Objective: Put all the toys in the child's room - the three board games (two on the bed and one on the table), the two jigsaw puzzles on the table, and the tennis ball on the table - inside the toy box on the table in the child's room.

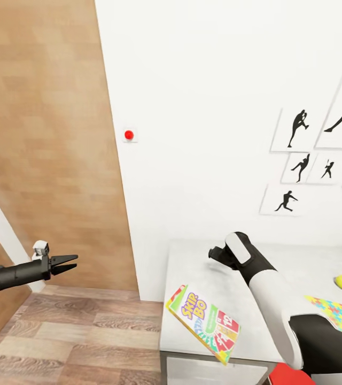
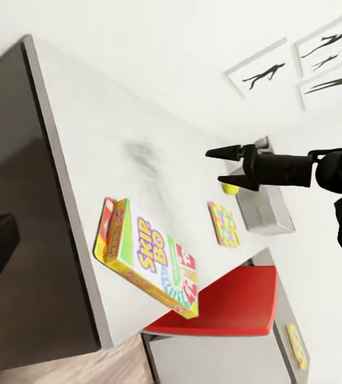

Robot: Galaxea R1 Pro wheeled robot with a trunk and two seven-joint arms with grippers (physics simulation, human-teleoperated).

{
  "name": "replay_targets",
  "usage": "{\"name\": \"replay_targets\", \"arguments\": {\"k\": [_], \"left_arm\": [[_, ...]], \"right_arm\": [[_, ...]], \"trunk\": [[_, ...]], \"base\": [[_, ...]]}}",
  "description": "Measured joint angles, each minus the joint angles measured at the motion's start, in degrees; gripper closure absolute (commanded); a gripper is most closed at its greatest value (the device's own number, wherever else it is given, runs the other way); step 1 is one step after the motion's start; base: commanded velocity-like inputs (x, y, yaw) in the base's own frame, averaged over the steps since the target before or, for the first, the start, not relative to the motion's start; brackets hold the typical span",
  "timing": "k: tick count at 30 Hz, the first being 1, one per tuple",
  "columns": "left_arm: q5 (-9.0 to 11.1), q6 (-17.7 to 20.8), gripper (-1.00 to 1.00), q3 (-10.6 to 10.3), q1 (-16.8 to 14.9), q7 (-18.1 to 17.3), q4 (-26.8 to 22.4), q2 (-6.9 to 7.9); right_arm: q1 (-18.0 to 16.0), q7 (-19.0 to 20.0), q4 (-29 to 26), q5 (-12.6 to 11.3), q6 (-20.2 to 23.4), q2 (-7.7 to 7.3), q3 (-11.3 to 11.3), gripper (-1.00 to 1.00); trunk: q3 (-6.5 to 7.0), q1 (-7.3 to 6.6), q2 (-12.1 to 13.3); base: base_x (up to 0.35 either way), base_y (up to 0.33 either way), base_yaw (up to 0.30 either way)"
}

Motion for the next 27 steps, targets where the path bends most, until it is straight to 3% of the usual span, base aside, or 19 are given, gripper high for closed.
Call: {"name": "replay_targets", "arguments": {"k": [12, 27], "left_arm": [[0.0, 0.0, -1.0, 0.0, 0.0, 0.0, 0.0, 0.34], [0.0, 0.0, -1.0, 0.0, 0.0, 0.0, 0.0, 0.5]], "right_arm": [[0.0, 0.0, 0.1, 0.0, 0.0, -0.55, -0.2, -1.0], [0.1, 0.2, 0.3, 0.1, -0.1, -1.04, -0.3, -1.0]], "trunk": [[-0.07, 0.0, 0.0], [-1.36, 0.01, 0.0]], "base": [[0.0, 0.036, 0.0], [0.0, 0.0, 0.0]]}}
